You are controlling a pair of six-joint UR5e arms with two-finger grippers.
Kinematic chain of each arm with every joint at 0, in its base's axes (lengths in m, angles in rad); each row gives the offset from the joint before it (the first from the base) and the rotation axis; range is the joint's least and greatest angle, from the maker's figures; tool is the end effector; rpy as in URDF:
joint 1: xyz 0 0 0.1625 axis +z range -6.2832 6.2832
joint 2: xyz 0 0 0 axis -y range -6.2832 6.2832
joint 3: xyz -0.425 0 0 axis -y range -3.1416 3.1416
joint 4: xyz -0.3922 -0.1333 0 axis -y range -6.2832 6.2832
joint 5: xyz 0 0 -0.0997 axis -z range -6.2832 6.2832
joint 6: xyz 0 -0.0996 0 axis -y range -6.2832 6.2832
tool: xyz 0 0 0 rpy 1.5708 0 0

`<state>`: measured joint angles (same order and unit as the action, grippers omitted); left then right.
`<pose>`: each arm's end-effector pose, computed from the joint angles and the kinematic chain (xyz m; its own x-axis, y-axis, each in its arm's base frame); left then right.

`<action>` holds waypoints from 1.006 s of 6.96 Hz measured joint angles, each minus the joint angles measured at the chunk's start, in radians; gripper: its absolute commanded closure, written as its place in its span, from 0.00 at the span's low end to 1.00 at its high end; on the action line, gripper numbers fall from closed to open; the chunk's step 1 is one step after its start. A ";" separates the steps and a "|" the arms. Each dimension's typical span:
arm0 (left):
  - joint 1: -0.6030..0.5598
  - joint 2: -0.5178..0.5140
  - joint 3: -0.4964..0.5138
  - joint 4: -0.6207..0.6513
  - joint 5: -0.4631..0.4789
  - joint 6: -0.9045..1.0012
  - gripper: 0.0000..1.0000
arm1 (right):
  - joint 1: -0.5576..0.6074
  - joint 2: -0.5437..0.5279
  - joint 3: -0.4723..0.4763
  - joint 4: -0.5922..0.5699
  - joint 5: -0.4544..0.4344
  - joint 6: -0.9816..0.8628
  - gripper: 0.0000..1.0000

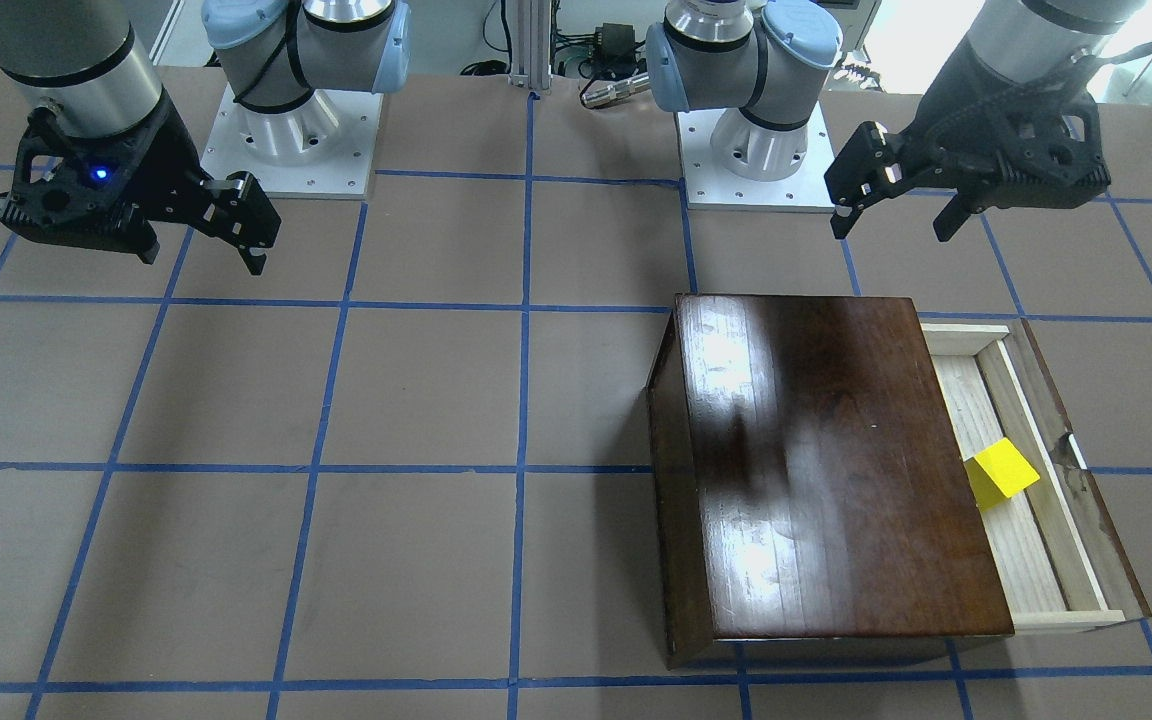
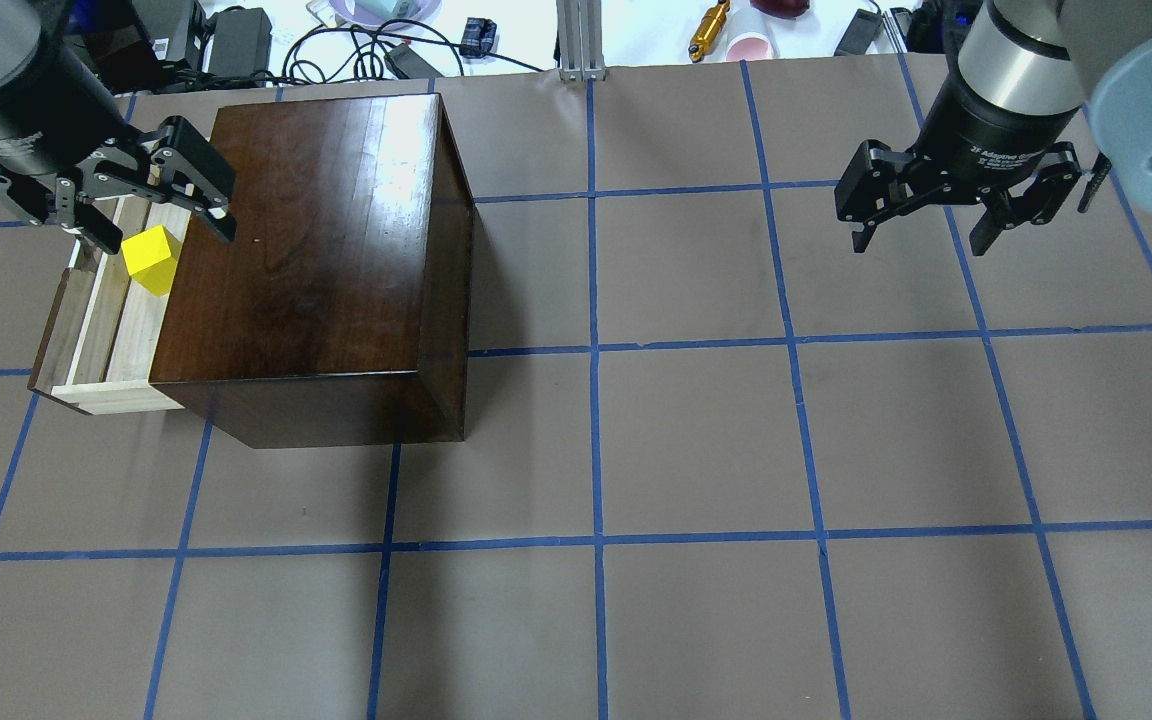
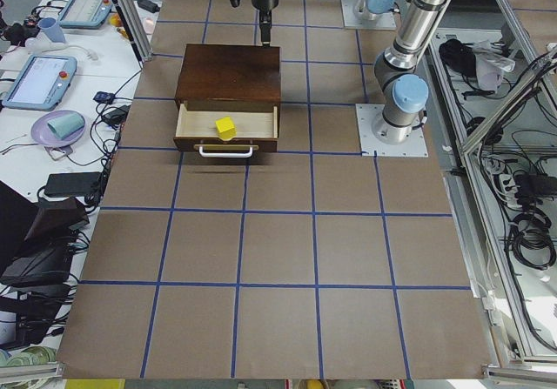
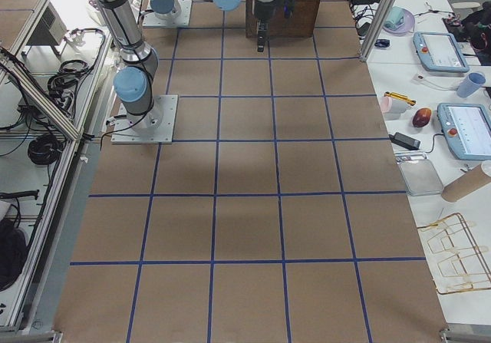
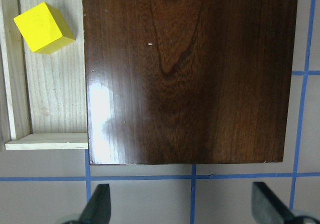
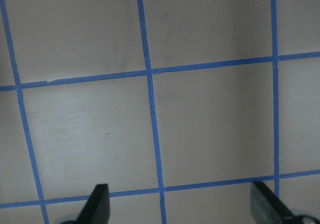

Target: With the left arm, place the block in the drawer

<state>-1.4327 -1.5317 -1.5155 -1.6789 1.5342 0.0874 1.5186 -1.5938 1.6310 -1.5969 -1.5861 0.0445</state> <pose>-0.0706 -0.4865 0.5233 -0.9980 -0.0511 0.0376 -0.0507 0.9987 0.0105 0.1065 -0.4870 0.4721 -0.9952 0.0964 0.0158 0.0965 0.9953 0.0104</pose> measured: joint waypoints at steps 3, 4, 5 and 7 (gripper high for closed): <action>-0.105 -0.020 -0.006 0.052 0.023 -0.136 0.00 | 0.000 0.000 0.000 0.000 0.000 0.000 0.00; -0.133 -0.025 -0.022 0.090 0.031 -0.152 0.00 | 0.000 0.000 0.000 0.000 0.000 0.000 0.00; -0.148 -0.026 -0.040 0.131 0.034 -0.153 0.00 | 0.000 0.000 0.000 0.000 0.000 0.000 0.00; -0.154 -0.029 -0.054 0.170 0.035 -0.151 0.00 | 0.000 0.000 0.000 0.000 0.000 0.000 0.00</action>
<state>-1.5869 -1.5610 -1.5700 -1.5090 1.5691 -0.0634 1.5187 -1.5938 1.6306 -1.5969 -1.5861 0.0445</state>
